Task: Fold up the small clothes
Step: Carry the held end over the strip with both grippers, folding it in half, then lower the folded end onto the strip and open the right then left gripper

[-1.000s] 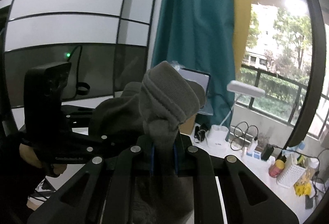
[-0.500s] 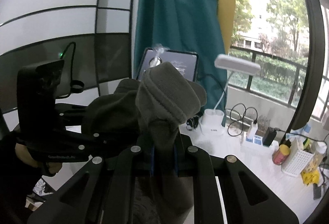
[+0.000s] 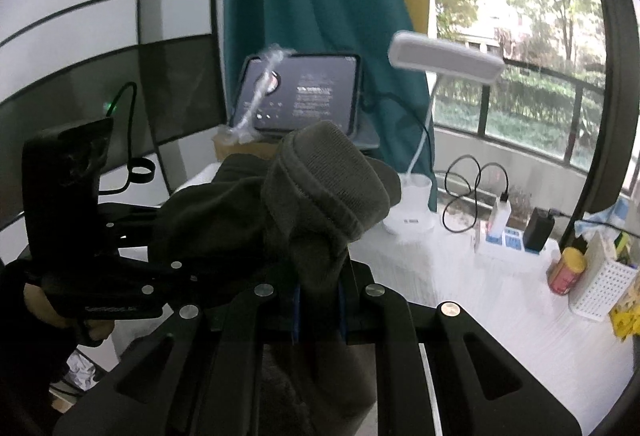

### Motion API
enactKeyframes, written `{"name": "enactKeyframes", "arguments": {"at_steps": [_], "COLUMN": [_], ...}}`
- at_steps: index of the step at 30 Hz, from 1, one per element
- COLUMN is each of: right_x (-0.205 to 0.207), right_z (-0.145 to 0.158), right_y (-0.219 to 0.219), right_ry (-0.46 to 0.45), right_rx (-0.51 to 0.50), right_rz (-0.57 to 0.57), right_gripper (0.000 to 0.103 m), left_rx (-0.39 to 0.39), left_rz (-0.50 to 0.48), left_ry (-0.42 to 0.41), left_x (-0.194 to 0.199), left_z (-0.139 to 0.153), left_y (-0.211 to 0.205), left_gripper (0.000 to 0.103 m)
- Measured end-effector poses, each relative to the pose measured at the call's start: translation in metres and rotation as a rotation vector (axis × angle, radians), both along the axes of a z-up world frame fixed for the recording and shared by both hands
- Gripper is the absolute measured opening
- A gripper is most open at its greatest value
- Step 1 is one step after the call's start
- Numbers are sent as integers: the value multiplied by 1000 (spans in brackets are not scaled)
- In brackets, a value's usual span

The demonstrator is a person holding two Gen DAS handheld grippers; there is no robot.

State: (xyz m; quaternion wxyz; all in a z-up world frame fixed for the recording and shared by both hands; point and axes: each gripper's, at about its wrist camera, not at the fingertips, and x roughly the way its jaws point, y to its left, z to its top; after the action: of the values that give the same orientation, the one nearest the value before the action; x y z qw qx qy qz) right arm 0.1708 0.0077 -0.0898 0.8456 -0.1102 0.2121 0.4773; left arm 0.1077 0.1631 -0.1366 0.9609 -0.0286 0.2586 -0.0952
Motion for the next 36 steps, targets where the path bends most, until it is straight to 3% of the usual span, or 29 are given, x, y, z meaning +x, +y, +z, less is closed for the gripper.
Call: {"name": "enactKeyframes", "arguments": {"at_steps": [22, 36], "right_x": [84, 126], "right_z": [-75, -124], "right_y": [40, 61], "right_ry": [161, 258], "right_rx": [-95, -165], "right_rz": [-41, -70], "right_gripper": [15, 15], "left_rx": [-73, -152], "left_rz": [-4, 99], "left_ry": [158, 293], "left_x": [55, 87], "left_z": [-49, -88], "left_y": [29, 64], "left_gripper": [23, 26]}}
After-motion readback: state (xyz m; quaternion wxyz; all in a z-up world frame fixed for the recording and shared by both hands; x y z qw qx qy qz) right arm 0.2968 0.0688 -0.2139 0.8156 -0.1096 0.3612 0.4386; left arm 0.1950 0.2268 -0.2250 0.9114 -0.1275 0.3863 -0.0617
